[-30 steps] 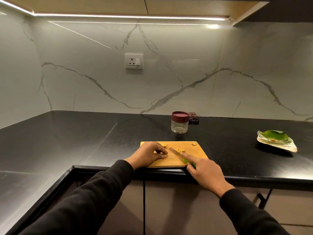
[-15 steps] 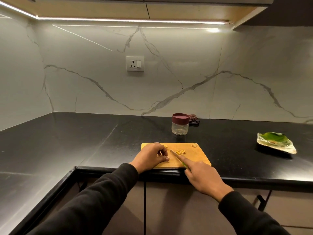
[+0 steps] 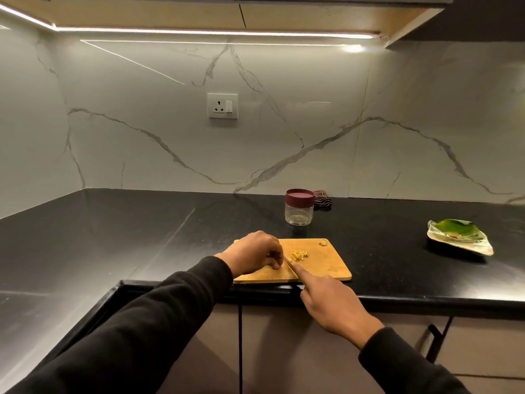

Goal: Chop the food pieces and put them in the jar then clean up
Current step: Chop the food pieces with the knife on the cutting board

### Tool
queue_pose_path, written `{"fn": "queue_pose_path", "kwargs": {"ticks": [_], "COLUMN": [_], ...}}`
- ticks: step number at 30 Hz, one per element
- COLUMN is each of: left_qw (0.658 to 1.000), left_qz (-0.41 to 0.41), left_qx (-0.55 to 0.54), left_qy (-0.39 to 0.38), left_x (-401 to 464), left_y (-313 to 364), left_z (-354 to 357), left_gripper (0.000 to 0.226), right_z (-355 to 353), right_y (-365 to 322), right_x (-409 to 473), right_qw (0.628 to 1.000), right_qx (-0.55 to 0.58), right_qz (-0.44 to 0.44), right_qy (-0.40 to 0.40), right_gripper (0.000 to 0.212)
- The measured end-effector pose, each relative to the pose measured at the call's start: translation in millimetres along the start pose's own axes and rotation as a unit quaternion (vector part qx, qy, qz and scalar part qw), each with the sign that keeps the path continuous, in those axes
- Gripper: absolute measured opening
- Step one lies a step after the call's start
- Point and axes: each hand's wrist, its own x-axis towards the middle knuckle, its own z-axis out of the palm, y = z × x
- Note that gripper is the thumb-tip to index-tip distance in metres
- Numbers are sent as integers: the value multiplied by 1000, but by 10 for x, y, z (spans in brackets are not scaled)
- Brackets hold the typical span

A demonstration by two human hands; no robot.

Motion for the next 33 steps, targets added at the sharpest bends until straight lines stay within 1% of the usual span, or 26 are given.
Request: {"fn": "queue_pose_path", "kwargs": {"ticks": [2, 4, 7, 15, 26, 29, 33], "left_qw": [999, 999, 997, 996, 996, 996, 997], "left_qz": [4, 12, 22, 35, 26, 24, 14], "left_qx": [16, 35, 60, 72, 74, 67, 56], "left_qy": [-28, -40, -38, -33, -49, -47, -43], "left_x": [46, 77, 95, 101, 147, 149, 148], "left_y": [7, 13, 15, 24, 26, 22, 7], "left_z": [-58, -93, -105, -128, -147, -144, -128], "left_gripper": [12, 15, 17, 15, 14, 13, 12], "right_z": [12, 23, 26, 48, 50, 62, 99], "right_y": [-22, -43, -57, -91, -154, -146, -141], "right_x": [4, 4, 13, 88, 167, 150, 71], "right_qw": [1000, 1000, 999, 995, 998, 998, 998], "right_qx": [12, 27, 51, 93, 56, 63, 55], "right_qz": [-2, -5, -14, -18, -13, -10, -7], "right_qy": [9, 10, 5, -12, -17, -19, -6], "right_gripper": [59, 58, 59, 58, 57, 58, 60]}}
